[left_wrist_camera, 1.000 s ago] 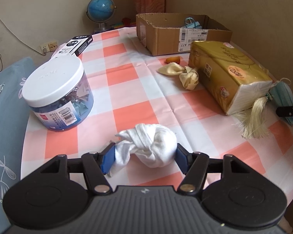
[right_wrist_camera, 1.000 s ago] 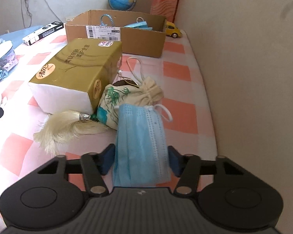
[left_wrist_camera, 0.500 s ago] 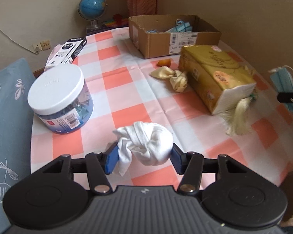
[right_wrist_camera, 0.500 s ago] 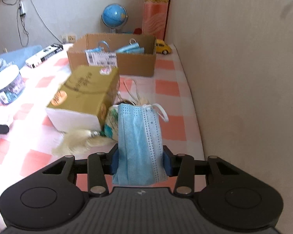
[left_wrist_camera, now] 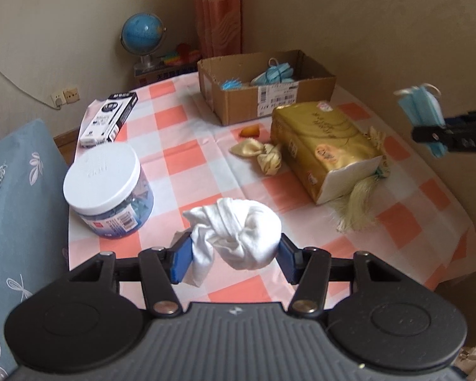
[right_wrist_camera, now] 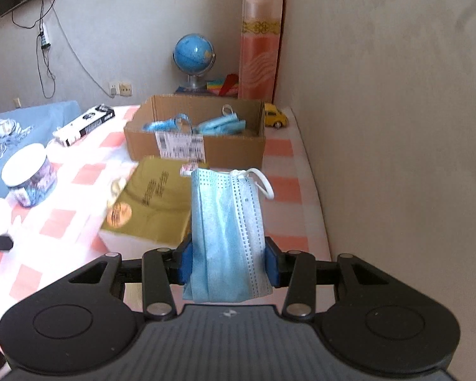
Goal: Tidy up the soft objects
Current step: 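Carry the mask with the right gripper to the box and release it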
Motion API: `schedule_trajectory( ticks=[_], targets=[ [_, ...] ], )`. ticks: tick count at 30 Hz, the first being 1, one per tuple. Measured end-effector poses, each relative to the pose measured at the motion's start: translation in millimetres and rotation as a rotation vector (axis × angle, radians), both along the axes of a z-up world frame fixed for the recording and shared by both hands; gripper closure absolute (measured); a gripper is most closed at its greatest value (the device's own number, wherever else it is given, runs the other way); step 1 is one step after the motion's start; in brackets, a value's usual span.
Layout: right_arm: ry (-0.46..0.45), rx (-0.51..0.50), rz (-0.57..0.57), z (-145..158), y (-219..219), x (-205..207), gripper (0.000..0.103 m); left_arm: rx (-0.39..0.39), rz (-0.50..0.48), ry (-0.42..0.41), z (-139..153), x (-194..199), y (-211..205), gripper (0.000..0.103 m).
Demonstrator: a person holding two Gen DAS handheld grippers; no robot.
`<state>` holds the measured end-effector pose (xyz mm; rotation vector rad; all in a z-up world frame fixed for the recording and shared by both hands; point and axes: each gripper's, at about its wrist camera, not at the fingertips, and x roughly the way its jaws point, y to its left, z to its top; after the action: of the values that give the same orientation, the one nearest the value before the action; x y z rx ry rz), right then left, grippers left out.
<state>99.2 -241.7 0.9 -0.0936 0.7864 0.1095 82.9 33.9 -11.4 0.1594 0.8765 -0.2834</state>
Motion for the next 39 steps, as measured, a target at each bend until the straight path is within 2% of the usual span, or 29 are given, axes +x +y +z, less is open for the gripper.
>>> schedule_trajectory(
  ticks=[8,24,27,29,31,36,39],
  targets=[
    [-0.049,-0.005,0.015,19.2,13.6,41.8,0.054,-0.002,-0.003,-0.02,9.9,1.0,-0.1,0.048],
    [-0.067,-0.058,0.038,36.4,39.4,190.5,0.053,-0.005,0.03,0.015,-1.1,29.0,5.5,0.048],
    [-0.062,-0.079,0.038,32.0,44.1,219.1,0.044,-0.007,0.038,0.022,-3.7,36.8,6.6,0.048],
    [-0.061,-0.081,0.035,28.1,45.7,234.4,0.021,-0.007,0.042,0.026,-5.3,41.9,7.1,0.048],
    [-0.046,-0.09,0.024,22.1,46.9,248.1,0.008,-0.001,0.041,0.028,-6.8,46.5,6.8,0.048],
    [-0.047,-0.078,0.004,12.3,44.6,249.8,0.005,0.013,0.033,0.031,-7.5,59.1,4.5,0.048],
    [-0.035,-0.065,0.002,10.6,43.4,232.4,0.0,0.019,0.02,0.02,-3.3,67.5,0.6,0.048]
  ],
)
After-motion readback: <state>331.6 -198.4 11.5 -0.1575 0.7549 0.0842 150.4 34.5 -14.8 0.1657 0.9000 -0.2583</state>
